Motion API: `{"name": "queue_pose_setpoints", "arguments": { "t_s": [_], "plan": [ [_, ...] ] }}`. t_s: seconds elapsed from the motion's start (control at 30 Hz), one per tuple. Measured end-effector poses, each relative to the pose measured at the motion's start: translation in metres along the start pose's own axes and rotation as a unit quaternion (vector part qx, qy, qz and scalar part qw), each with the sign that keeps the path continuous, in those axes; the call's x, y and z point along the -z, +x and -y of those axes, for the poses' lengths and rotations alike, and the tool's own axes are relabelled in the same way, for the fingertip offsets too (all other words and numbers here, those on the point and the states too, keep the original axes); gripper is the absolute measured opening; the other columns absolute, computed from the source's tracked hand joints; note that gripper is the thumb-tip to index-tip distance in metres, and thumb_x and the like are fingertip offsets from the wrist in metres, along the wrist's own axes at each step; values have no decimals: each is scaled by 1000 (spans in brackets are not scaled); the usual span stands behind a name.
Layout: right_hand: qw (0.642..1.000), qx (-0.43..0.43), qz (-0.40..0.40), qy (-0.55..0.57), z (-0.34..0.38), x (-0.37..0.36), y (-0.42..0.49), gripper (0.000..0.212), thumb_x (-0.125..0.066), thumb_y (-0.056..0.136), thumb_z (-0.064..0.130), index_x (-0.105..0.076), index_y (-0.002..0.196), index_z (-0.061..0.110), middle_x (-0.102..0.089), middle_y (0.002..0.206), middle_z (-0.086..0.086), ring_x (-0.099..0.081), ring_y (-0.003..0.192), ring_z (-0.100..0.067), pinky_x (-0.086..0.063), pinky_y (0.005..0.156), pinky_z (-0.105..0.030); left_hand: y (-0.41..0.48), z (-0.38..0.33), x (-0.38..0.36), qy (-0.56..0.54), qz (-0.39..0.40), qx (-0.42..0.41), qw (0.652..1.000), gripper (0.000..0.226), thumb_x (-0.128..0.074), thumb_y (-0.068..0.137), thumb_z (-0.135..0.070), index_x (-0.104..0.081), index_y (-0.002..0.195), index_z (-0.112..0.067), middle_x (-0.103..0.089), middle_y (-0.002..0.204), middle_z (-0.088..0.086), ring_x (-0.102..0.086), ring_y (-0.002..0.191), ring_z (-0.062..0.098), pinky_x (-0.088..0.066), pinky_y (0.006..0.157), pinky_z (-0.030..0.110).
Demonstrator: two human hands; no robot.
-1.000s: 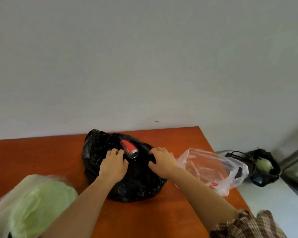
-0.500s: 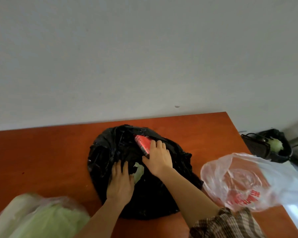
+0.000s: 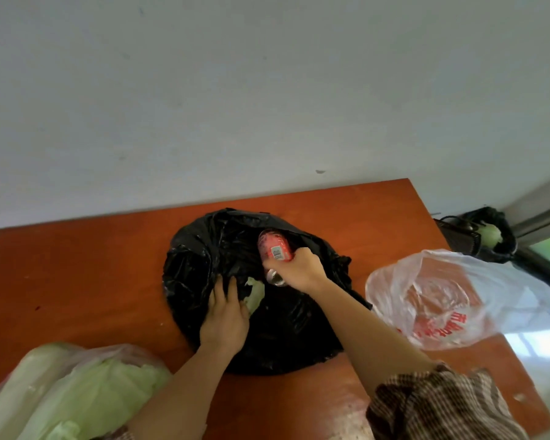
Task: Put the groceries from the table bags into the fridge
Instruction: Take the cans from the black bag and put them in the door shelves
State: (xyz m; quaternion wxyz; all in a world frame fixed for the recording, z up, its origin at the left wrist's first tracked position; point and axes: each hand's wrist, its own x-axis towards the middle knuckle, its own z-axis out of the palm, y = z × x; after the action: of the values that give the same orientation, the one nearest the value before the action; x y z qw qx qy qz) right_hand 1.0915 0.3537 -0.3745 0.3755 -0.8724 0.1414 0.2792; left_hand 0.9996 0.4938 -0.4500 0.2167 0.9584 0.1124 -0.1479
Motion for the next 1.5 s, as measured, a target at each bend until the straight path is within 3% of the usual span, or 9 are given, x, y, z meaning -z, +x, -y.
{"name": "queue_pose_setpoints", "arguments": {
  "t_s": [0.07, 0.17, 0.37, 0.67, 0.8, 1.0, 1.2, 1.33, 1.5],
  "plan": [
    [990, -51, 18, 127, -9, 14, -10, 42, -70, 77, 48, -61, 80, 6, -61, 78, -7, -58, 68, -21, -48, 63, -34, 1, 0, 2, 21, 8, 0, 1000, 59, -34, 100, -29, -11, 151, -12, -5, 157, 13, -2, 146, 29, -26, 114, 37],
    [953, -98, 55, 283, -29, 31, -34, 48, -73, 74, 47, -61, 99, 8, -65, 105, -11, -65, 92, -25, -56, 70, -36, 0, -2, 8, 46, 22, 2, 999, 60, -34, 99, -31, -11, 151, -12, -6, 157, 15, -1, 146, 29, -23, 117, 42],
    [868, -62, 77, 486, -82, 70, -110, 53, -70, 78, 39, -52, 120, 13, -63, 114, -16, -64, 97, -27, -56, 67, -32, -17, -43, 16, 69, -32, -78, 994, 55, -41, 97, -27, -26, 146, -5, -25, 151, 23, -17, 142, 34, -16, 118, 41],
    [823, 78, -26, 562, -215, 153, -274, 104, -91, 35, 49, -49, 125, 17, -65, 115, -12, -65, 104, -26, -55, 88, -39, -125, -214, 4, 40, -73, -292, 953, 46, -41, 97, -24, -39, 138, -4, -39, 142, 19, -29, 135, 34, -25, 114, 42],
    [812, 131, -81, 563, -295, 180, -371, 98, -91, 35, 46, -52, 120, 16, -73, 102, -7, -69, 97, -22, -56, 82, -35, -223, -295, -21, 13, -46, -362, 931, 45, -37, 97, -27, -40, 138, -9, -39, 144, 13, -32, 134, 29, -26, 112, 42],
    [776, 143, -229, 569, -422, 212, -536, 99, -86, 43, 30, -48, 131, 3, -62, 114, -20, -65, 99, -32, -56, 79, -40, -392, -403, -76, 6, -23, -526, 850, 44, -41, 96, -22, -42, 137, -8, -42, 140, 13, -33, 131, 29, -23, 112, 36],
    [708, 112, -411, 563, -524, 225, -688, 63, -73, 55, 24, -56, 115, 11, -70, 97, -9, -68, 86, -22, -57, 76, -37, -559, -498, -126, -21, 14, -673, 739, 42, -40, 97, -25, -44, 136, -12, -45, 139, 9, -35, 130, 25, -32, 106, 35],
    [669, 102, -507, 534, -578, 239, -774, 55, -69, 65, 22, -52, 117, 16, -64, 110, -11, -64, 99, -24, -55, 80, -37, -660, -551, -158, -24, 19, -753, 658, 40, -37, 98, -28, -44, 135, -15, -42, 142, 9, -36, 131, 23, -34, 106, 34],
    [614, 75, -608, 498, -653, 266, -853, 66, -69, 67, 21, -47, 129, 16, -63, 117, -11, -65, 103, -25, -57, 78, -35, -764, -617, -197, -48, 41, -810, 582, 37, -37, 99, -29, -44, 132, -16, -43, 138, 6, -40, 127, 20, -37, 103, 30]
  ]
}}
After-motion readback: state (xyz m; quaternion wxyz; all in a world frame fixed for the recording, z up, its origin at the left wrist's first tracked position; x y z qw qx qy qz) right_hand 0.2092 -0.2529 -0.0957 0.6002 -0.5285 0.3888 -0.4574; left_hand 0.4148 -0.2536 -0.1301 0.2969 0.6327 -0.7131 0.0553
